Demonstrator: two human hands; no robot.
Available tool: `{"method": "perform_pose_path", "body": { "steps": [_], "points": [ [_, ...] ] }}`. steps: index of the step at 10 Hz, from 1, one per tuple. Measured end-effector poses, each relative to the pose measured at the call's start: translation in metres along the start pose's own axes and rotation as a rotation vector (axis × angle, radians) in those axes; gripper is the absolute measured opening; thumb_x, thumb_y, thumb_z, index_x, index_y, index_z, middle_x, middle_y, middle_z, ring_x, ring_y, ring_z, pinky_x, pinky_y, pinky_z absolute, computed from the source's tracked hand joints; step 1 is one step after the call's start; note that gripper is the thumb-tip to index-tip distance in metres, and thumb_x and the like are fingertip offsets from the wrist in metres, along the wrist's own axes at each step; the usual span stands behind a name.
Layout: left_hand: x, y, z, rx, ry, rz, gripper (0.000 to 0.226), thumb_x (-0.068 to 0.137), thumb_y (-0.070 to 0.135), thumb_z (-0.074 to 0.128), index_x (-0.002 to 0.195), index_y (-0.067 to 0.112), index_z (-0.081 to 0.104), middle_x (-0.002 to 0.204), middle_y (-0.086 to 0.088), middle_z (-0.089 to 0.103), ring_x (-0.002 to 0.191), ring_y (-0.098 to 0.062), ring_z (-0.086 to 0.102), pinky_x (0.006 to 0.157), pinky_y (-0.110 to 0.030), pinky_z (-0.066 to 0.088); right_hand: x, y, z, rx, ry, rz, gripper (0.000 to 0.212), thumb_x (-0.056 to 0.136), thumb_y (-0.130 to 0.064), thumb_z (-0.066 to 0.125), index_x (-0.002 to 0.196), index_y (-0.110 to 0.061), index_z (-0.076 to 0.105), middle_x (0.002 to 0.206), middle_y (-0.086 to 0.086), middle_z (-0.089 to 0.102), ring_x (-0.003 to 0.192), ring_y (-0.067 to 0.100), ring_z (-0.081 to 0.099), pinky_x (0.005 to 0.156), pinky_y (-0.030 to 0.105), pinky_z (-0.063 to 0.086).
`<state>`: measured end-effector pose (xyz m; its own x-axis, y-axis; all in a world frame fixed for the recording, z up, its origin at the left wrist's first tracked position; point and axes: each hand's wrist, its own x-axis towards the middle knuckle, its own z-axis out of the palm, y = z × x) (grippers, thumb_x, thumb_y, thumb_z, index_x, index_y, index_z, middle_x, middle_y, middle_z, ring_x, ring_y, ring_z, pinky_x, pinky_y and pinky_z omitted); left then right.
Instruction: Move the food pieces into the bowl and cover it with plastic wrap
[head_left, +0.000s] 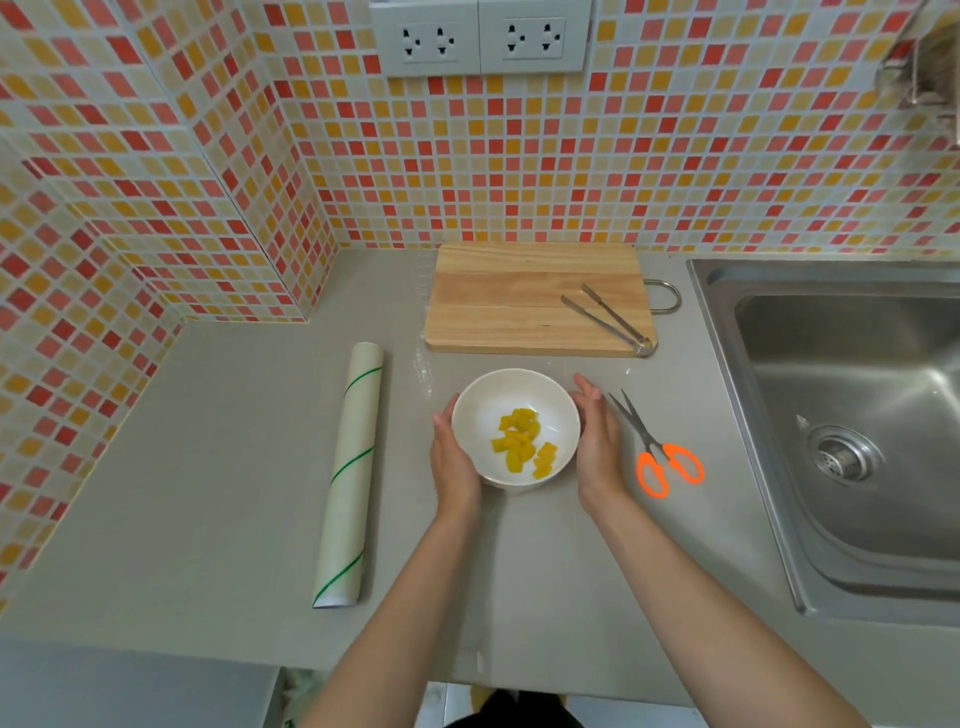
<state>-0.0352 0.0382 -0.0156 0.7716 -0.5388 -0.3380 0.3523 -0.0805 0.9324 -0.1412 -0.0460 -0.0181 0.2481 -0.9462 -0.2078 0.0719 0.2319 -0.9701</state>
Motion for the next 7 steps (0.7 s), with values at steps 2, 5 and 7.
{"method": "perform_pose_path", "body": {
  "steps": [2, 5, 7],
  "points": [
    [0.014, 0.013, 0.001, -0.067, -0.143, -0.122, 0.062, 0.095, 0.056, 0.011, 0.119, 0.024, 0.059, 0.113, -0.004, 0.067, 0.099, -0.017, 0.065, 0.087, -0.034, 0.051, 0.006, -0.002, 0.002, -0.017, -0.115, 0.048, 0.041, 0.098, -0.037, 0.027, 0.129, -0.025, 0.052, 0.130, -0.003, 0.054, 0.116, 0.011, 0.051, 0.092, 0.022, 0.041],
    [0.014, 0.000, 0.008, -0.132, -0.105, -0.138, 0.057, 0.095, 0.056, 0.016, 0.099, 0.032, 0.068, 0.099, 0.000, 0.072, 0.098, -0.022, 0.066, 0.084, -0.035, 0.052, 0.004, 0.006, 0.004, 0.020, -0.072, 0.093, 0.040, 0.099, -0.034, 0.024, 0.105, -0.029, 0.063, 0.100, -0.005, 0.067, 0.088, 0.001, 0.063, 0.062, 0.007, 0.048],
    [0.016, -0.002, 0.005, -0.097, -0.118, -0.157, 0.055, 0.095, 0.057, 0.017, 0.093, 0.036, 0.069, 0.092, 0.007, 0.074, 0.096, -0.017, 0.067, 0.083, -0.033, 0.052, 0.005, 0.006, 0.004, 0.050, -0.062, 0.076, 0.042, 0.099, -0.034, 0.024, 0.099, -0.030, 0.065, 0.095, -0.010, 0.068, 0.079, -0.006, 0.065, 0.061, 0.006, 0.048]
  ]
}}
